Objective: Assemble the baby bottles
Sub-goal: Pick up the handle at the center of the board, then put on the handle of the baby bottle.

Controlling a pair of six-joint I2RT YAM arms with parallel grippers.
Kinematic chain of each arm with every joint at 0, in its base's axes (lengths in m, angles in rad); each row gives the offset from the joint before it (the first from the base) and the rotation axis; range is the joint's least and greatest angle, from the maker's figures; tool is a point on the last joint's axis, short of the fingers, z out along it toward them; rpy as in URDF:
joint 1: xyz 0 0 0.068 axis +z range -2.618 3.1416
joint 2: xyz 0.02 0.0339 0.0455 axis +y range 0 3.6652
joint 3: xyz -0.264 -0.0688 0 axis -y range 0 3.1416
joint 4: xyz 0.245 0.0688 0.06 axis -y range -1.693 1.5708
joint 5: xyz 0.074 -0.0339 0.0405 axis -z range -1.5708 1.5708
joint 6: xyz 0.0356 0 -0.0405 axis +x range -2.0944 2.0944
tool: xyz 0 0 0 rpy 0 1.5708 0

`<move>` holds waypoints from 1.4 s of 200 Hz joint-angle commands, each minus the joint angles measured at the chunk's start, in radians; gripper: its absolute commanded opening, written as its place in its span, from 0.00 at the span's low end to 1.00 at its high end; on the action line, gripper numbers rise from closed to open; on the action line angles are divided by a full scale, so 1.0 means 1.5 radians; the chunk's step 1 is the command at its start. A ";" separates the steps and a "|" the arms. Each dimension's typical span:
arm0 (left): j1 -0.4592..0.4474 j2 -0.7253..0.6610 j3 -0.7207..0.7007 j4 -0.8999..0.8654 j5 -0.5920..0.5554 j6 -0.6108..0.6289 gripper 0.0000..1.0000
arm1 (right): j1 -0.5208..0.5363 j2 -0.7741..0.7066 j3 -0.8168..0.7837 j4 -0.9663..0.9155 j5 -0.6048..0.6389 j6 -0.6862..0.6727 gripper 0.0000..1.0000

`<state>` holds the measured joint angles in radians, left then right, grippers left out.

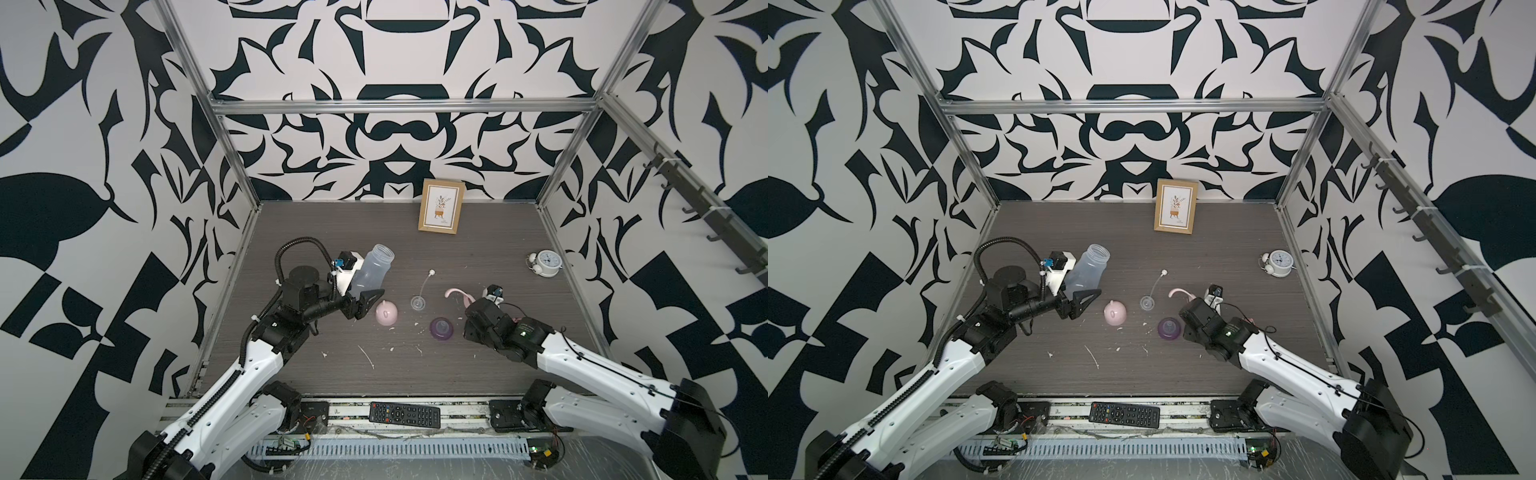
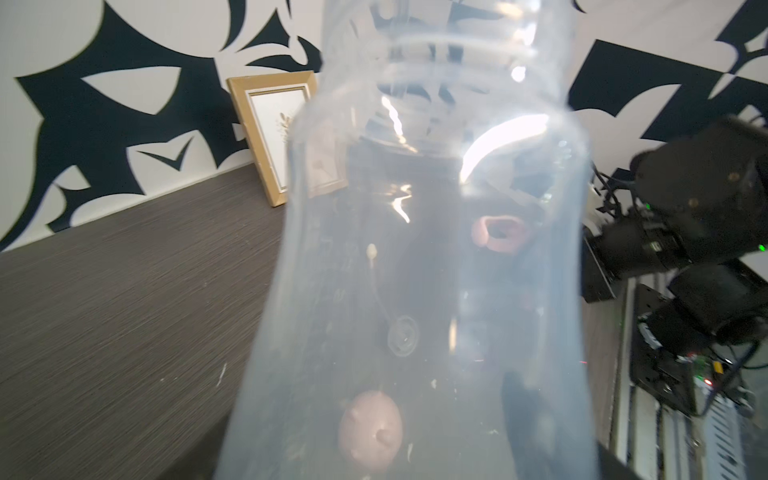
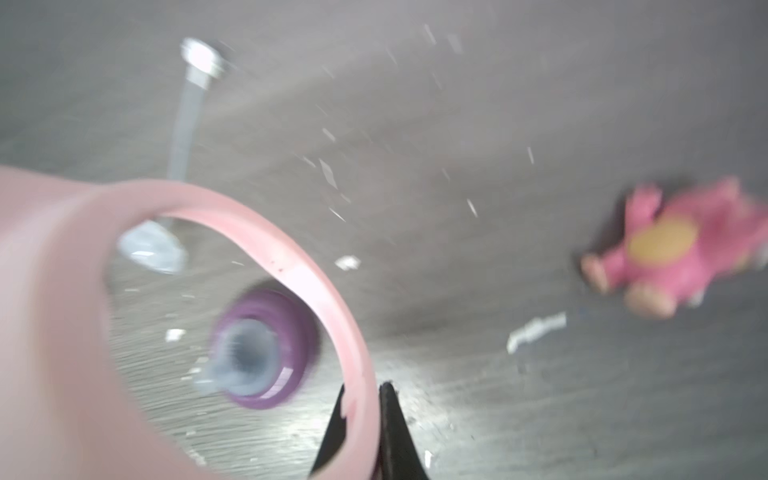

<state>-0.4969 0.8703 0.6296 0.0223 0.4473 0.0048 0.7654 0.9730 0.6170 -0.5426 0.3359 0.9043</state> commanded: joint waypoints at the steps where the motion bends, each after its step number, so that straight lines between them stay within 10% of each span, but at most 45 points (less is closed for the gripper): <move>1: 0.000 0.009 0.000 0.036 0.136 -0.016 0.00 | -0.002 -0.034 0.080 0.094 0.012 -0.209 0.00; 91: 0.000 0.038 0.012 0.167 0.321 -0.147 0.00 | 0.010 0.040 0.226 0.500 -0.243 -0.507 0.00; 280: 0.000 0.137 0.075 0.331 0.419 -0.340 0.00 | 0.094 0.087 0.185 0.643 -0.177 -0.701 0.00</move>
<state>-0.4976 1.0756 0.7044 0.4713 1.0466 -0.4725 0.8959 1.1038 0.8932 0.3424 0.0307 -0.1013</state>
